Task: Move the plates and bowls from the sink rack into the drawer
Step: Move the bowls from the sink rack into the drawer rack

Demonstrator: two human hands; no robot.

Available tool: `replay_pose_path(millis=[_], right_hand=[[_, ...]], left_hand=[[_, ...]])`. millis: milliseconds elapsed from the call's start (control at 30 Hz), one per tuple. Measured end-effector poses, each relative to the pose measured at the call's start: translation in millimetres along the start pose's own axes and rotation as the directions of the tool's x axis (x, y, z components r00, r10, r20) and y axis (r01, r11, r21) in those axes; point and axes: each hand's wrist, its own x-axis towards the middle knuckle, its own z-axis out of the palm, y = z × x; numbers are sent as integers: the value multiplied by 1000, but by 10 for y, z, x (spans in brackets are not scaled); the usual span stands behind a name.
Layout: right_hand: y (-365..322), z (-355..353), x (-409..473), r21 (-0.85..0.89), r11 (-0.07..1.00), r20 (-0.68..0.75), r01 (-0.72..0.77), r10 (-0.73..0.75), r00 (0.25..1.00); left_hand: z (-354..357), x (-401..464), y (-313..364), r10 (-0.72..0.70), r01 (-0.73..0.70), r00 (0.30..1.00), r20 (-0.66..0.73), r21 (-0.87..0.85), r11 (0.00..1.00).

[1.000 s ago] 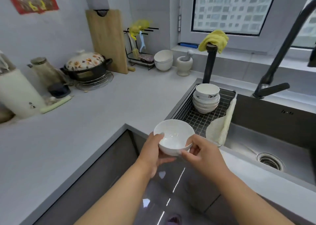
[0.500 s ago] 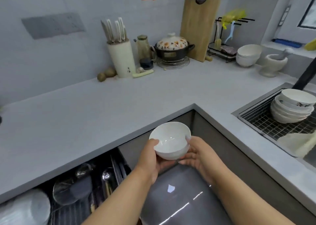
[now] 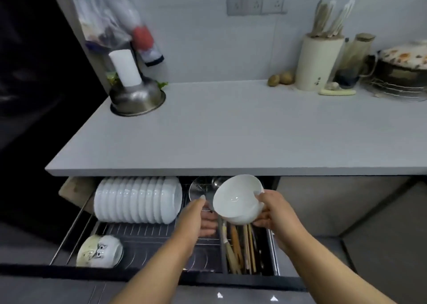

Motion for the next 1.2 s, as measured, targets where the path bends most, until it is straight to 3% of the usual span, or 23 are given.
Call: replay_pose_path(millis=[133, 267, 433, 500, 600, 700, 833, 967, 1200], right_hand=[[305, 903, 278, -150, 987, 69, -60, 71, 995], [718, 1720, 499, -288, 949, 84, -126, 156, 984], [1153, 2536, 690, -451, 865, 27, -219, 258, 966], [1286, 2792, 765, -534, 815, 19, -223, 275, 961], [1444, 3127, 853, -639, 736, 23, -224, 309, 951], [1597, 3392, 969, -722, 657, 25, -217, 338, 941], [1752, 3704, 1109, -796, 568, 17, -209, 366, 931], [1873, 3957, 1168, -873, 457, 15, -167, 368, 930], [2054, 4230, 1183, -881, 441, 30, -172, 414, 910]], left_hand=[[-1115, 115, -270, 12, 16, 962, -273, 100, 995], [-2083, 151, -568, 82, 84, 882, -463, 328, 941], [-2882, 289, -883, 162, 178, 855, -492, 572, 801], [-3091, 392, -1003, 186, 216, 868, -460, 688, 693], [-3273, 526, -1085, 204, 242, 910, -361, 862, 445], [-3360, 644, -1102, 218, 172, 947, -237, 944, 280], [-3430, 713, -1108, 259, 49, 958, -121, 962, 267], [-3462, 730, -1175, 296, 42, 946, -134, 954, 295], [-3466, 730, -1245, 350, 39, 923, -163, 941, 335]])
